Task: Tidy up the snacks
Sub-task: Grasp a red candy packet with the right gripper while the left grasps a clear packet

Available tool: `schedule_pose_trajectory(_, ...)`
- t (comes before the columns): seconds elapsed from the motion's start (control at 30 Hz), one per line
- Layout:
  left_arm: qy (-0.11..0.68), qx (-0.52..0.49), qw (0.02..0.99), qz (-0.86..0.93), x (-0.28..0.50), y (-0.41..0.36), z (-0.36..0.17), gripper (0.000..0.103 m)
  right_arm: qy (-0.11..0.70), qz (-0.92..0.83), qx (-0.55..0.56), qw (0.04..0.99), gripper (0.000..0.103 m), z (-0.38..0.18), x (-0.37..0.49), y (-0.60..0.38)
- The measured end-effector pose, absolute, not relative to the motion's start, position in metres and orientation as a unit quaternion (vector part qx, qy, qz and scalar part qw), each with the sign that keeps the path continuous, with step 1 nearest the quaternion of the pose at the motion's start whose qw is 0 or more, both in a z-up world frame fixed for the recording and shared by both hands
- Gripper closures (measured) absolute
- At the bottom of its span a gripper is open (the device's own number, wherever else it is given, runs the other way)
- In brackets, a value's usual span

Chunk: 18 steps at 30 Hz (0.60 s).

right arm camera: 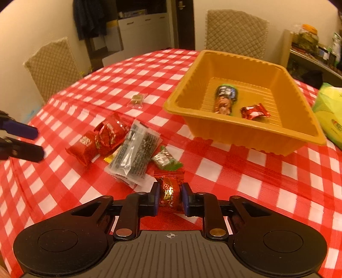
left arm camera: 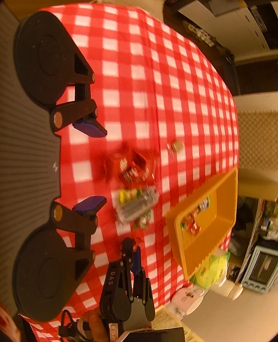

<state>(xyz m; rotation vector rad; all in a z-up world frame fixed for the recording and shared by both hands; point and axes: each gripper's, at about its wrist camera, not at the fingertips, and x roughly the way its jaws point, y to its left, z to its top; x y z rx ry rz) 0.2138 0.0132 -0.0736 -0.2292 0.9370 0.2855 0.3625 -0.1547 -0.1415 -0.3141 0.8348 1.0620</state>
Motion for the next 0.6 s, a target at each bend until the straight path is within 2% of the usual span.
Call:
schedule_pose_trajectory(0.2,0.449,-0.1,0.882,0.105,0.247,-0.005,-0.08,0.047,0.388,0.466,-0.116,0.786,0.081,-0.133,0.37,-0.183)
schedule_pose_trajectory(0.3,0.449,-0.103,0.882,0.098,0.263,-0.011,-0.085,0.055,0.391,0.45,-0.102,0.796,0.081,-0.13,0.374,-0.2)
schedule_pose_trajectory(0.6,0.449,-0.113,0.88,0.106,0.301,-0.012,-0.1,0.066,0.398,0.406,-0.074,0.82,0.081,-0.127,0.386,-0.239)
